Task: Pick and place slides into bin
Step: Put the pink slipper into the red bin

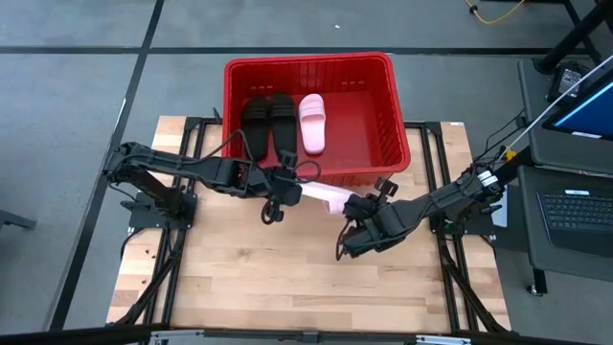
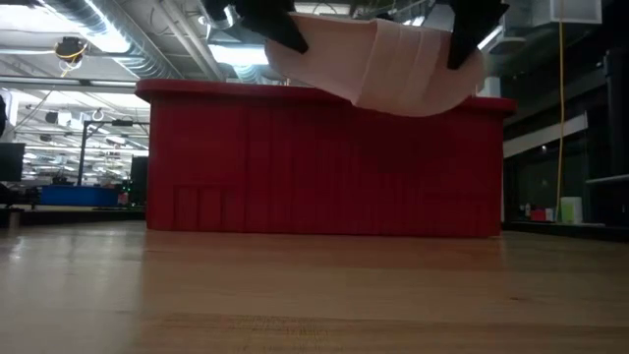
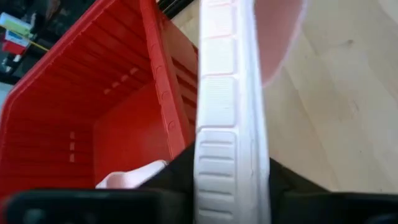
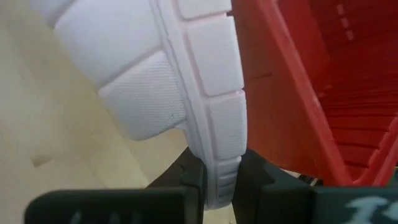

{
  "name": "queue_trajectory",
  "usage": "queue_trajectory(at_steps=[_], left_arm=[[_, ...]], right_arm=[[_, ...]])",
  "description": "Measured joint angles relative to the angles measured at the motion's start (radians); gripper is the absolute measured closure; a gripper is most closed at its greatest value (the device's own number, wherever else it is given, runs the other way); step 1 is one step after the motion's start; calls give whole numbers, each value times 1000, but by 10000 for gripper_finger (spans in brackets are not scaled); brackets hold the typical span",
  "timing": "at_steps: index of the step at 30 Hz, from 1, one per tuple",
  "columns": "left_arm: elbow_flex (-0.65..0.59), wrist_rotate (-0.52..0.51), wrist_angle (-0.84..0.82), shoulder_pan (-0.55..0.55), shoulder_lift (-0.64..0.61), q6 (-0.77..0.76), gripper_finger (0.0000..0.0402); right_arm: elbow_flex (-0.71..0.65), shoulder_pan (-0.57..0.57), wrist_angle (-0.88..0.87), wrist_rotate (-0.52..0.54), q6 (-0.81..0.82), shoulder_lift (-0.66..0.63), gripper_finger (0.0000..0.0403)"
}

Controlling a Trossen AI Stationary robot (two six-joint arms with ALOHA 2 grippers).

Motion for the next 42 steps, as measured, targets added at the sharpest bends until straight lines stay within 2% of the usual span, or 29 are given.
queue_trajectory(at_steps=[2, 8, 13, 17, 24, 30, 34, 42], left_arm=[[0, 12, 3, 1, 0, -1, 341], [0, -14, 3, 1, -2, -22, 341], [0, -18, 8, -1, -20, -17, 341], [0, -67, 26, 1, -61, 10, 342], [0, -95, 40, 28, -132, 24, 342], [0, -81, 50, 66, -177, 11, 342], [0, -49, 39, 68, -212, 13, 342], [0, -66, -59, 78, -280, -3, 342]], right_arm=[[0, 1, 4, -3, 5, 0, 356], [13, 0, 9, -4, 12, 0, 355], [80, 1, 14, -14, 14, -1, 328], [148, 0, 17, 0, 32, -2, 319], [256, -1, 26, 17, -43, -2, 315], [363, -2, 1, 107, -81, -2, 300], [425, -1, 9, 140, -178, -2, 283], [483, -9, 6, 155, -281, -2, 236]])
